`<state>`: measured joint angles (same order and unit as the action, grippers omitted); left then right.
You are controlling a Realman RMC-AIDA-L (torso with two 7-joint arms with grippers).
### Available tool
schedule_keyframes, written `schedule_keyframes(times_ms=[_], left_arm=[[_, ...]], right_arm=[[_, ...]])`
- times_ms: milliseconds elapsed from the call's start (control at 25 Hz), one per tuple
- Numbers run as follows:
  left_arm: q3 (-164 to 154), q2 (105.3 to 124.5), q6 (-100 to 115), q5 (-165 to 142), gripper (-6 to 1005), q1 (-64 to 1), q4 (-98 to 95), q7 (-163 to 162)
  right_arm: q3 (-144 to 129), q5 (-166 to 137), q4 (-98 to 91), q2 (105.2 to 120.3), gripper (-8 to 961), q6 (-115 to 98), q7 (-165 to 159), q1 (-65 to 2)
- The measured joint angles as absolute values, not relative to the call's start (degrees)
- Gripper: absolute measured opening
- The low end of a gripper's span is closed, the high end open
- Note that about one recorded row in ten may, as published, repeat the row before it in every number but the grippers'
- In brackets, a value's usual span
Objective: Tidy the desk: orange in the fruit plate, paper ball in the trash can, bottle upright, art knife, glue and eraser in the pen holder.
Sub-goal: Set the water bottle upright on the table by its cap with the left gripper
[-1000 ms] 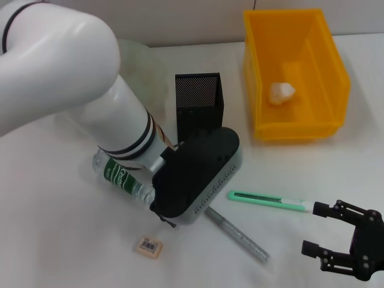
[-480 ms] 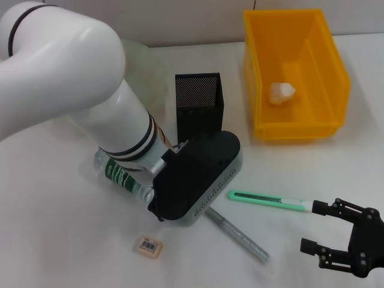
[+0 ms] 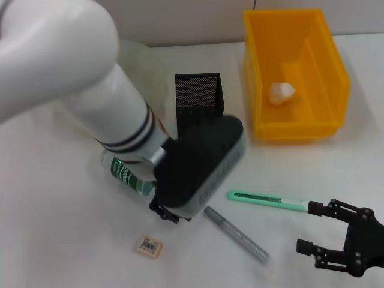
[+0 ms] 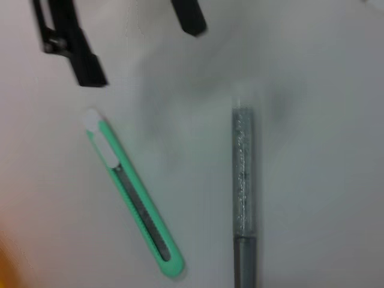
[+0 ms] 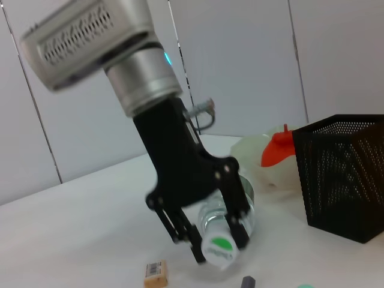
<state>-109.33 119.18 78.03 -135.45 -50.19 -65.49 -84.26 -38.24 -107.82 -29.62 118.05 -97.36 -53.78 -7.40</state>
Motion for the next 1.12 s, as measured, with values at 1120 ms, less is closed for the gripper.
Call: schedule_keyframes(times_ms=[1120], left_arm=[[-68.63, 118.63, 92.96, -123.26, 437, -33.85, -76.06, -86.31]], right_arm=[[-38.14, -107.64, -30.17, 117.23, 816, -97.63, -53.99, -11.97]])
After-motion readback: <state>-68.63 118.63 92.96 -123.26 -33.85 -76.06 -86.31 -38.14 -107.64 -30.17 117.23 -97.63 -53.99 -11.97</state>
